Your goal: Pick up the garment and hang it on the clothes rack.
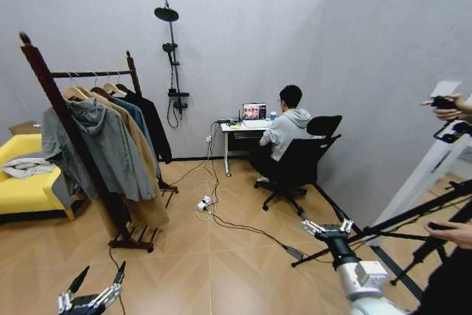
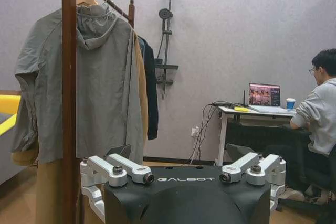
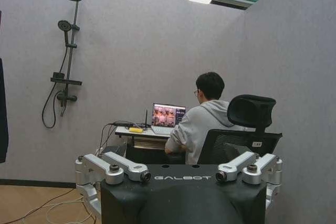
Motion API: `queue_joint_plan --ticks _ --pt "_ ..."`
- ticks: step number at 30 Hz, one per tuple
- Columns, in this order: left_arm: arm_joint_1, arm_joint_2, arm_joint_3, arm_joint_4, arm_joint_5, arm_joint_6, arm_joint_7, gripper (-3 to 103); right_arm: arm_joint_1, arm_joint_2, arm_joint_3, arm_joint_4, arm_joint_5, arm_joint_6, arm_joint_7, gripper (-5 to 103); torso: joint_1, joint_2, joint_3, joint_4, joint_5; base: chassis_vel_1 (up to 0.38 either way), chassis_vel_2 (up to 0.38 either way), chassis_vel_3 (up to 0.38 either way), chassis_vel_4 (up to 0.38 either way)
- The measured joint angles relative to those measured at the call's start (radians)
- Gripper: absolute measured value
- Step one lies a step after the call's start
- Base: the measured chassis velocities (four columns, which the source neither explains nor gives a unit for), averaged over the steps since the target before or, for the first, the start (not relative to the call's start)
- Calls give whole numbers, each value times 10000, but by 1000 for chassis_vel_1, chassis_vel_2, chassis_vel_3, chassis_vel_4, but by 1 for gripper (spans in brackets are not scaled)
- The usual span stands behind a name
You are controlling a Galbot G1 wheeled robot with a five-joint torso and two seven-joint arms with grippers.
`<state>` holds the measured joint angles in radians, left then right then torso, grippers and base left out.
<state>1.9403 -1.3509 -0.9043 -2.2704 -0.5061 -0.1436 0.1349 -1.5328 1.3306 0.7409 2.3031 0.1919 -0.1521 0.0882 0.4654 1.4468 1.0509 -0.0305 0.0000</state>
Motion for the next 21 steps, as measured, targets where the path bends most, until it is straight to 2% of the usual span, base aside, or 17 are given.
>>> queue_joint_plan --ticks 11,21 --pt "0 0 0 -1 0 0 0 100 263 94 -494 -305 -308 -63 43 100 0 0 0 0 2 98 -103 -95 103" --pt "-1 0 0 0 0 0 0 100 226 93 -473 -308 -336 -83 53 100 1 0 0 0 1 97 -96 -106 83"
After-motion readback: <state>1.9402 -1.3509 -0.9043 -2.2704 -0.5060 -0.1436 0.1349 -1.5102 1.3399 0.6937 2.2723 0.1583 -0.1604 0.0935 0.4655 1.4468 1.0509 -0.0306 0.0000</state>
